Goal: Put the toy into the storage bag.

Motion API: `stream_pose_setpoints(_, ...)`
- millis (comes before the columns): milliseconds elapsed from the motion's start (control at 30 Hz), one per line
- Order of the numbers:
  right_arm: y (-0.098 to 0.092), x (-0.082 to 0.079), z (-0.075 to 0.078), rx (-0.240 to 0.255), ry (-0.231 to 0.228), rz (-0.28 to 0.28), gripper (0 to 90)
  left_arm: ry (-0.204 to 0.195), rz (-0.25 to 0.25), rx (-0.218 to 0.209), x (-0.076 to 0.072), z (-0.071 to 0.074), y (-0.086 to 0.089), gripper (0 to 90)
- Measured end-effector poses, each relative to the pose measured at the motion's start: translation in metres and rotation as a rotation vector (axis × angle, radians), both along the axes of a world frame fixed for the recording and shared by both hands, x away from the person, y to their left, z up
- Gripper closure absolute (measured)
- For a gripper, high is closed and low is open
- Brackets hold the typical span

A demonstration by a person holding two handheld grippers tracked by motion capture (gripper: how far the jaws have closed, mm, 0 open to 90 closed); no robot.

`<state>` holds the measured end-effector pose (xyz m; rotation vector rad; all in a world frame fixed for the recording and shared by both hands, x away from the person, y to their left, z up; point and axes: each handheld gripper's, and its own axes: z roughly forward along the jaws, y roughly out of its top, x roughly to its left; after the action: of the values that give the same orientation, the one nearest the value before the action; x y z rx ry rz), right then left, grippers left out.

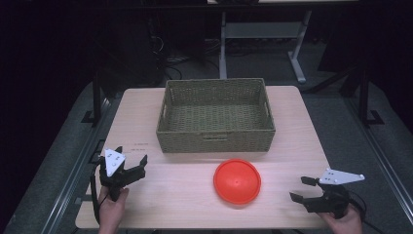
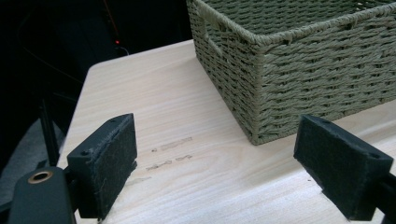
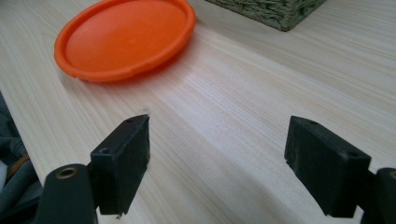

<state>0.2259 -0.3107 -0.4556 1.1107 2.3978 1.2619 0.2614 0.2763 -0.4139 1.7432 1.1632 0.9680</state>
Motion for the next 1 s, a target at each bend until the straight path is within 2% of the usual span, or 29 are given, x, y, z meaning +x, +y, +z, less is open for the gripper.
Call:
stream_pose_setpoints(133, 0.004, 0.003, 0.002, 0.021, 0.017, 0.025, 21.7, 0.003, -0.003, 0.001, 0.0, 0.0, 0.0, 12.8)
stream_pose_setpoints(333, 0.017, 0.007, 0.016, 0.046, 0.05, 0.071, 20.3, 0.006, -0.016, 0.006, 0.004, -0.001, -0.002, 12.8)
stream_pose_setpoints(567, 0.035, 0.017, 0.026, 0.028, 0.089, 0.105, 18.7, -0.012, -0.018, 0.005, 0.001, 0.001, -0.001, 12.8)
stream_pose_setpoints(767, 0.045, 0.03, 0.038, 0.036, 0.101, 0.125, 19.5, -0.003, -0.004, -0.001, 0.003, 0.0, 0.002, 12.8)
stream_pose_setpoints(1000, 0.068, 0.051, 0.048, -0.011, 0.16, 0.155, 18.2, -0.002, -0.01, -0.003, 0.002, 0.0, 0.003, 12.8)
